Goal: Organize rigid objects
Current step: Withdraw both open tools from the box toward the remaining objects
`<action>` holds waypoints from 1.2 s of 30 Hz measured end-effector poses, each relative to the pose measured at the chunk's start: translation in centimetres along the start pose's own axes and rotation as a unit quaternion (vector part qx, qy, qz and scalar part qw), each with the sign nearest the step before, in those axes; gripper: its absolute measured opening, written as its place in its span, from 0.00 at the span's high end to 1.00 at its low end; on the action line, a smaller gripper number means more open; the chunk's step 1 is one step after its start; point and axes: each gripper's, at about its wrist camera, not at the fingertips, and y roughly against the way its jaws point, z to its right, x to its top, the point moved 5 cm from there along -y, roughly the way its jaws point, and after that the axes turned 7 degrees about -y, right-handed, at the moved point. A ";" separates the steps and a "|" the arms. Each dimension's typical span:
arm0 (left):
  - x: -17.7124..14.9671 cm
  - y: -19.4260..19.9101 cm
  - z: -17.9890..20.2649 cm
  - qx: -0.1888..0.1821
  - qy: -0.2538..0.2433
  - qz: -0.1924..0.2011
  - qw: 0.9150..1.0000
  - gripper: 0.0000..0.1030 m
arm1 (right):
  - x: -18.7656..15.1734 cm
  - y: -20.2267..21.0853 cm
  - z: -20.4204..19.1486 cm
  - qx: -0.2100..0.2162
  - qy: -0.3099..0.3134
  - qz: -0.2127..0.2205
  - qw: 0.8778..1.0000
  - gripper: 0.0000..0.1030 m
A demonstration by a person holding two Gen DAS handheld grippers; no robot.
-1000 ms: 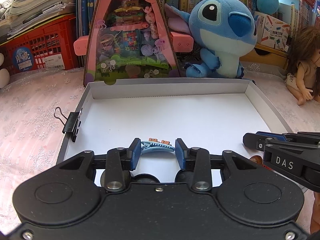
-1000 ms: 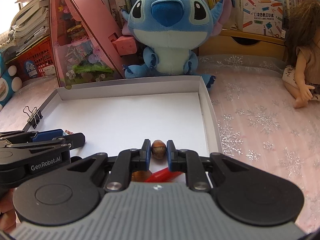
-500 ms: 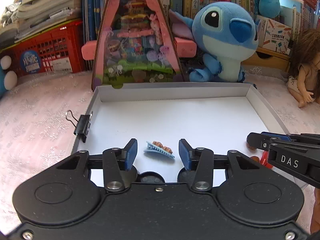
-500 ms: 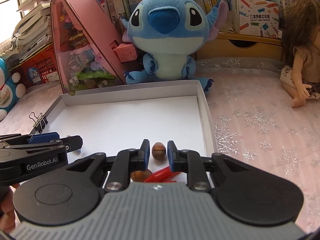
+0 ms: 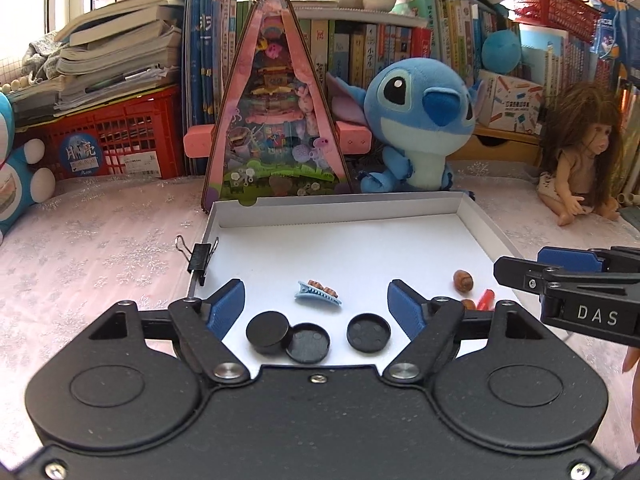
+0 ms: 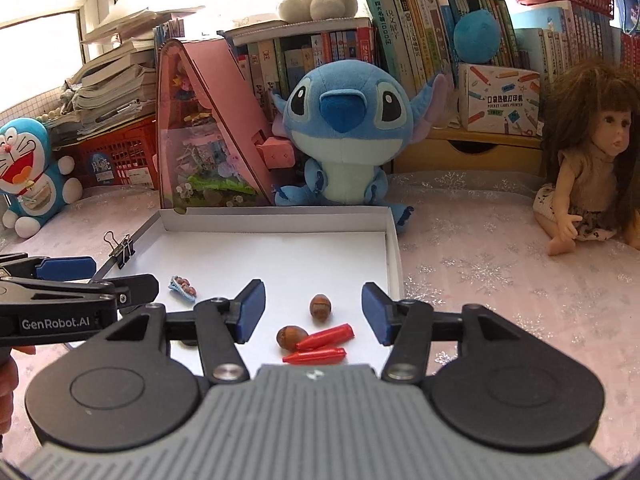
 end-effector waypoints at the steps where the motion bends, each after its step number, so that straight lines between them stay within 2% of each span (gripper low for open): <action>1: -0.2 0.6 0.0 -0.001 -0.002 0.005 1.000 0.25 | -0.2 0.5 0.0 0.000 0.005 0.004 1.000 0.31; 10: -3.3 4.6 0.4 -0.017 -0.024 0.025 0.999 0.23 | -2.4 4.4 -0.7 0.015 0.044 0.032 0.998 0.23; 21: -7.4 8.6 2.5 -0.051 -0.056 0.045 0.996 0.20 | -5.8 8.2 -1.4 0.033 0.068 0.049 0.996 0.19; 27: -10.2 9.4 3.0 -0.068 -0.061 0.029 0.995 0.20 | -8.1 9.4 -1.6 0.032 0.090 0.047 0.994 0.18; 36: -12.8 9.2 3.0 -0.073 -0.072 0.005 0.995 0.20 | -11.4 10.6 -1.9 0.039 0.109 0.029 0.993 0.16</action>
